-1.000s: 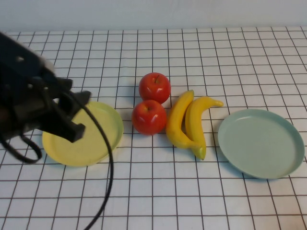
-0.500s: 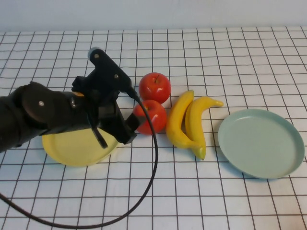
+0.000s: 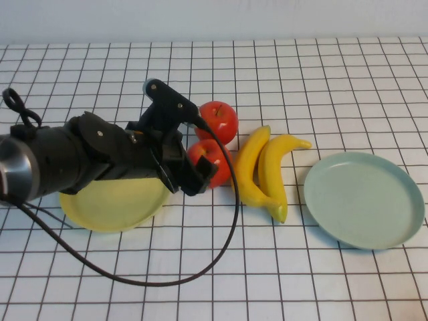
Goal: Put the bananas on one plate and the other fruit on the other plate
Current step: Put one type of fruit in the left plate
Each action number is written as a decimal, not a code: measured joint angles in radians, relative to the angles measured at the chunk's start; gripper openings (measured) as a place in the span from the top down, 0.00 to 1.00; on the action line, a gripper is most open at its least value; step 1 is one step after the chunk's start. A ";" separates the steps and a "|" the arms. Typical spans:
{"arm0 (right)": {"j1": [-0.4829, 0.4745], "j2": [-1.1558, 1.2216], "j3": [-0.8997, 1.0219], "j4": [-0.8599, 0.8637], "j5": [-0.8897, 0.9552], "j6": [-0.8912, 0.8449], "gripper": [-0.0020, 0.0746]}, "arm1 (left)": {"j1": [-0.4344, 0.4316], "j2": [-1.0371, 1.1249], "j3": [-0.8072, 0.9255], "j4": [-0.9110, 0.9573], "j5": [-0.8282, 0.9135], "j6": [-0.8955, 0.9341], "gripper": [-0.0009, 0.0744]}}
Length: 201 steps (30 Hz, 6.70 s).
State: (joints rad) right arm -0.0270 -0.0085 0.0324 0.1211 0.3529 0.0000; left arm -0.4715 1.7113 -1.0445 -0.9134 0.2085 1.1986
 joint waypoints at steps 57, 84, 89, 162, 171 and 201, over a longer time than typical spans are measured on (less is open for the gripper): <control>0.000 0.000 0.000 0.000 0.000 0.000 1.00 | 0.000 0.177 -0.200 0.300 0.099 -0.262 0.10; 0.000 0.000 0.000 0.000 0.000 0.000 1.00 | 0.005 -0.083 -0.198 0.492 0.236 -0.459 0.22; 0.000 0.000 0.000 0.000 0.000 0.000 1.00 | 0.055 -0.127 -0.198 0.873 0.412 -0.842 0.22; 0.000 0.000 0.000 0.000 0.000 0.000 1.00 | 0.268 -0.015 -0.150 0.884 0.437 -1.003 0.10; 0.000 0.000 0.000 0.000 0.000 0.000 1.00 | 0.268 -0.070 -0.202 0.870 0.500 -0.995 0.10; 0.000 0.000 0.000 0.000 0.000 0.000 1.00 | 0.024 0.069 -0.220 0.168 -0.041 -0.186 0.10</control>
State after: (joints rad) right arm -0.0270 -0.0085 0.0324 0.1211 0.3529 0.0000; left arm -0.4475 1.7800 -1.2647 -0.7457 0.1679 1.0125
